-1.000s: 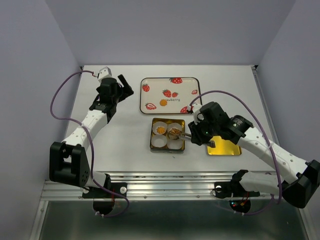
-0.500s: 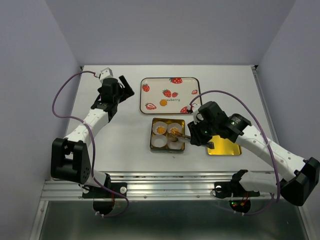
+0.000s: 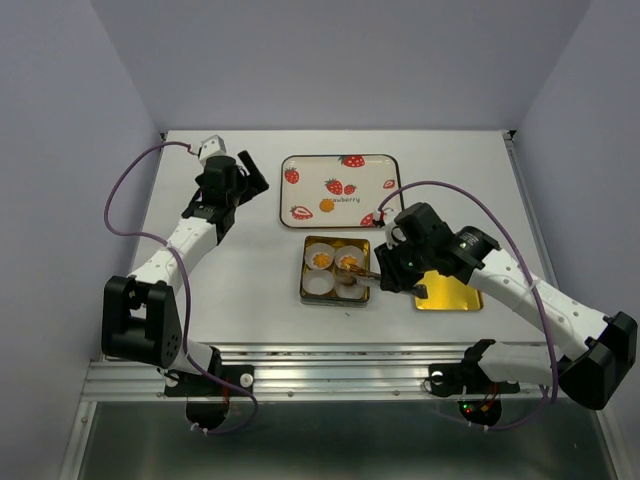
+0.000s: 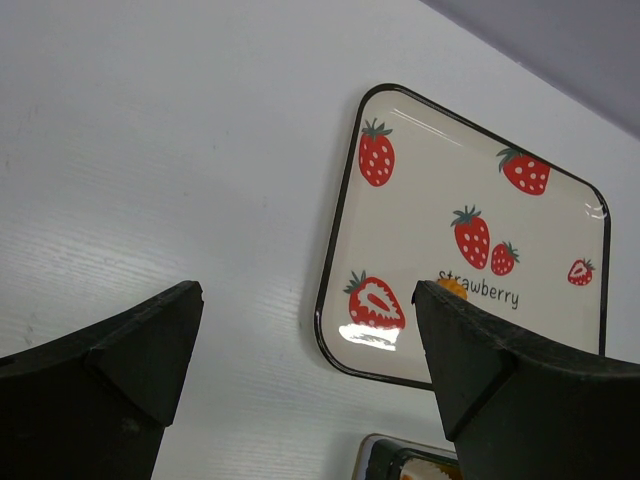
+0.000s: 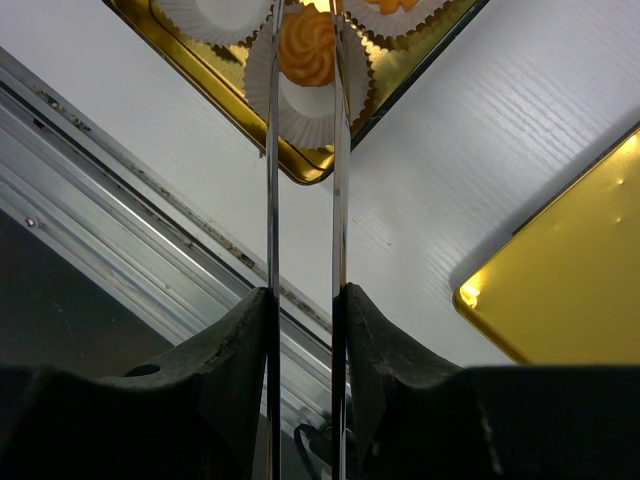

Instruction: Pack the cookies

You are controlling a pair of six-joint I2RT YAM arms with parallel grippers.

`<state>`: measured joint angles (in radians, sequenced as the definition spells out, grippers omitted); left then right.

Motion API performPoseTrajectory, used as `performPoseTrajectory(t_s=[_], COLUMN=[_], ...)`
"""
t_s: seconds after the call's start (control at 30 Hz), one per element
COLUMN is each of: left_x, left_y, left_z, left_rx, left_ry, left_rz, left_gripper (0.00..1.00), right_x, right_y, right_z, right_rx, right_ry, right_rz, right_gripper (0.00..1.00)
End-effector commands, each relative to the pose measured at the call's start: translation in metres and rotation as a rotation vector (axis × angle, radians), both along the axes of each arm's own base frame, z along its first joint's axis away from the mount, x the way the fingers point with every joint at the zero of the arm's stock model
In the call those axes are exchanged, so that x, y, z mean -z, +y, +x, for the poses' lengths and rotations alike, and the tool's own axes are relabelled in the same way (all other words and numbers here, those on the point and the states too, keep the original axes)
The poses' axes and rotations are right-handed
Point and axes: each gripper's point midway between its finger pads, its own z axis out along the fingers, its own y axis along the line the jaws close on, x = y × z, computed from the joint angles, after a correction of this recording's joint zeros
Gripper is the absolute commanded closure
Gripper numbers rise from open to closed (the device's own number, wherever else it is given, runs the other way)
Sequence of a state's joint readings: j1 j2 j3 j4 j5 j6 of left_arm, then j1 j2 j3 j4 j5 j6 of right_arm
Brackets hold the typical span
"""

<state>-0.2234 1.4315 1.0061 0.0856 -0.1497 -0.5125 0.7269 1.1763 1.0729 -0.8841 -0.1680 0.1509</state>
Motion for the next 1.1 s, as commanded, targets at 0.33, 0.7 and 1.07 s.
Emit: performPoseTrajectory(t_s=[0.33,0.7,1.07], left_x=[-0.0207,-0.0234,-0.0228], left_y=[-0.0037,-0.0007,0.0015], left_z=[0.0055,0.0035,0.0035], left_rx=[0.013,0.0,-0.011], left_ry=[-0.067,-0.074,-0.072], left_rz=[-0.001,0.003,0.005], left_gripper=[0.01,0.01,0.01], right_x=[-0.0246,-0.0225,-0.0226], right_y=[0.0057,0.0072,0.0061], right_z=[0.0057,0.0048,0.003], right_rx=[0.007,-0.002,0.015], right_ry=[-0.047,-0.039,-0.039], right_rz=[0.046,0.048,0.046], right_gripper=[0.56,0.58,0.49])
